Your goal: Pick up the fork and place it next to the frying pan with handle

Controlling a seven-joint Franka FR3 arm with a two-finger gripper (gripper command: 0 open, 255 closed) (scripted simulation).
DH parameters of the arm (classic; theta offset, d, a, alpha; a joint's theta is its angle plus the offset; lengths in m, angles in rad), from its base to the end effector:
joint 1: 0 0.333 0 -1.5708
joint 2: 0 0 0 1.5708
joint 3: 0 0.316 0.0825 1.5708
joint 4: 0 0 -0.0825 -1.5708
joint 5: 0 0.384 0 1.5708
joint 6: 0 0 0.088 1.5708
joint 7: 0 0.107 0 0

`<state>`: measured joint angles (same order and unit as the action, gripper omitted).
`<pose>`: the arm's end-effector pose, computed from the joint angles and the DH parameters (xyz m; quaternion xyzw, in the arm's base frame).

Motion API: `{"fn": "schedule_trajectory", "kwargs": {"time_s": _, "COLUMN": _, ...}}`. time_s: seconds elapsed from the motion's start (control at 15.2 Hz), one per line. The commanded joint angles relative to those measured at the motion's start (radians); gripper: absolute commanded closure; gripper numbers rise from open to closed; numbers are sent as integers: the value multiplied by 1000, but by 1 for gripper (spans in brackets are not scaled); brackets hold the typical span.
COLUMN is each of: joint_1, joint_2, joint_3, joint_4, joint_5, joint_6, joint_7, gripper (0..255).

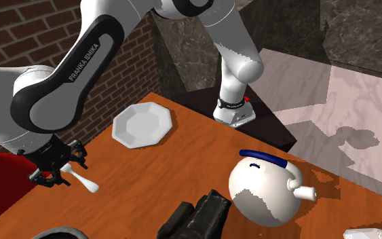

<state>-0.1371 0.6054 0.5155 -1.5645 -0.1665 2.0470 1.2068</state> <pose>0.6592 0.1965 0.3225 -0.9148 0.3973 0.0645 0.0343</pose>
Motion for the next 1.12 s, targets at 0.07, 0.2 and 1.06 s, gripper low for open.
{"fn": "schedule_trajectory", "kwargs": {"time_s": 0.07, "joint_1": 0, "joint_2": 0, "joint_3": 0, "joint_4": 0, "joint_5": 0, "joint_6": 0, "joint_7": 0, "gripper": 0}}
{"fn": "schedule_trajectory", "kwargs": {"time_s": 0.2, "joint_1": 0, "joint_2": 0, "joint_3": 0, "joint_4": 0, "joint_5": 0, "joint_6": 0, "joint_7": 0, "gripper": 0}}
{"fn": "schedule_trajectory", "kwargs": {"time_s": 1.06, "joint_1": -10, "joint_2": -40, "joint_3": 12, "joint_4": 70, "joint_5": 20, "joint_6": -107, "joint_7": -13, "gripper": 0}}
